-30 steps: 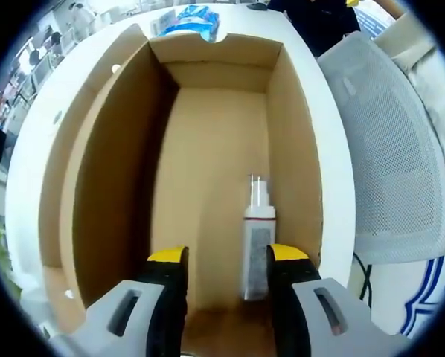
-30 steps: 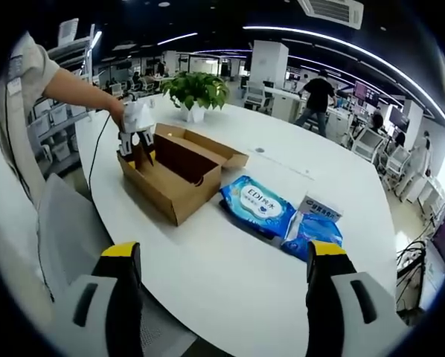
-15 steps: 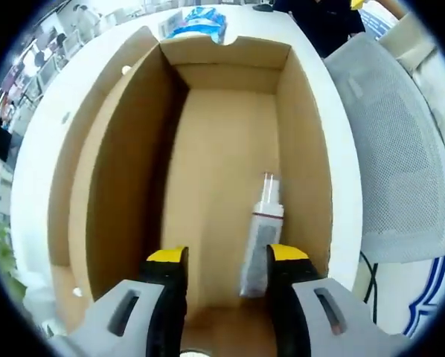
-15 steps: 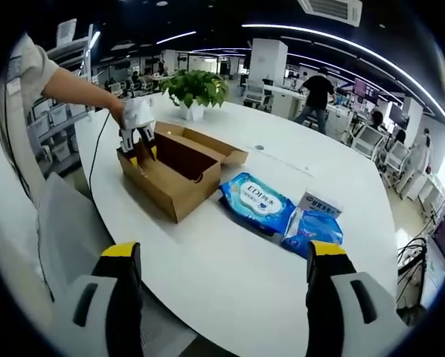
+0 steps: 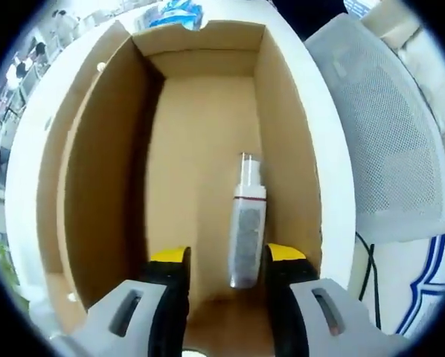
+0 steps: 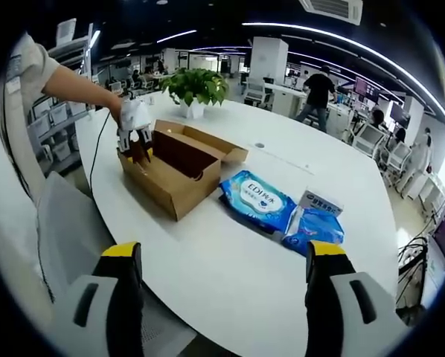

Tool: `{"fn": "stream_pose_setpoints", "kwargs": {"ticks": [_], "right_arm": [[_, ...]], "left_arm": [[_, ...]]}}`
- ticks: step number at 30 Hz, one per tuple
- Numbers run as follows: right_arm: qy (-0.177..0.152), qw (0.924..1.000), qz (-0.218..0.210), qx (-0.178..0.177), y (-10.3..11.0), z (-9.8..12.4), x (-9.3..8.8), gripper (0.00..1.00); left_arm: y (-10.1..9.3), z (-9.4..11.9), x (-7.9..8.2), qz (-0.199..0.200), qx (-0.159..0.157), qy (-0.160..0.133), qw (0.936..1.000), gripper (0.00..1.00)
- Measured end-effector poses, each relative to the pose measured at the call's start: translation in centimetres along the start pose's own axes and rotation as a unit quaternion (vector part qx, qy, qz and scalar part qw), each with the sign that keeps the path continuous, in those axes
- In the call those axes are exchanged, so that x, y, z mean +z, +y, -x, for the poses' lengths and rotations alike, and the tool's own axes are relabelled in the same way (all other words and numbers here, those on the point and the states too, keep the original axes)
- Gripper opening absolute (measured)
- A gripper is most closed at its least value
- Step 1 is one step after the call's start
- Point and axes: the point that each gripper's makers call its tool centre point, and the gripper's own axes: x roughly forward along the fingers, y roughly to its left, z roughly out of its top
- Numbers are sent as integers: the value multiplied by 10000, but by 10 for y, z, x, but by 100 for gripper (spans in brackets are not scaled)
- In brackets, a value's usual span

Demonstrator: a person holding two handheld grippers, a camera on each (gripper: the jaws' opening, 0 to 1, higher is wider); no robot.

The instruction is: Operate the shoe box by opening the lid, removing the specified soft item, and placing it in the target area until the item is outside and the box remains undamaged.

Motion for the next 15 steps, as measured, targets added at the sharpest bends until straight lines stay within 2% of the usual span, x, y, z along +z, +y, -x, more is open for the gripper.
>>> {"fn": "stream_pose_setpoints", "kwargs": {"ticks": [7, 15], "right_arm": [[26, 10000, -14, -56, -3, 2, -2, 85], [15, 9999, -46, -92, -4, 2, -3, 85]], "left_arm": [[-1, -5, 2, -29, -59, -14, 10000, 36], [-2, -13, 6, -32, -87, -59, 9999, 26]]}}
